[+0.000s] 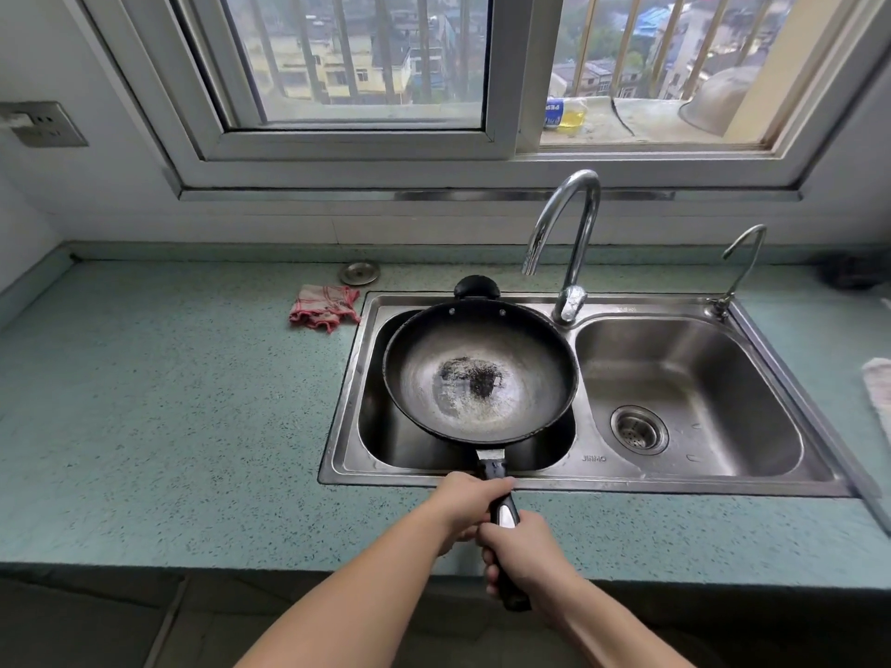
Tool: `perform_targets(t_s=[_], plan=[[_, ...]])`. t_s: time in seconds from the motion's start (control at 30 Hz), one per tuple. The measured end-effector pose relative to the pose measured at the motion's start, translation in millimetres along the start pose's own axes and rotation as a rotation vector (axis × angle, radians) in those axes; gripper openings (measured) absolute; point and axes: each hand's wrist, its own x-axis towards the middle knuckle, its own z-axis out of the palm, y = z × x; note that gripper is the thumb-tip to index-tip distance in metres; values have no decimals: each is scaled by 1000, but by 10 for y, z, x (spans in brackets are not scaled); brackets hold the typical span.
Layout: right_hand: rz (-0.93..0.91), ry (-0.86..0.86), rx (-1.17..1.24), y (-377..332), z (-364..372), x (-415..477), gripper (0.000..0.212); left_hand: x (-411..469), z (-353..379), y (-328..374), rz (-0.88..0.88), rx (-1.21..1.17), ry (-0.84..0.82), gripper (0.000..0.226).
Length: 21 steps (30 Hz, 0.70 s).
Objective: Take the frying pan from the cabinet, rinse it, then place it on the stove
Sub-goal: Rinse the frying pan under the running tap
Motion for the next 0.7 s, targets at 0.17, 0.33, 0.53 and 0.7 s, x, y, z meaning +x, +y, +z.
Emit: perform_targets(t_s=[0.17,0.33,0.53,0.7], plan=[[-4,4,-7,-34,-51,-12,15,-25,24,11,31,-1,5,27],[1,9,-2,-34,38,49,11,-20,-13,13,26,-26,63,20],[-53,13,-26,-112,49,20,17,-30,-42,55,8,-97,-9,26],[-78,-28,-11,-200,-14,-75,21,-125,10,137,59,-119,-22,25]])
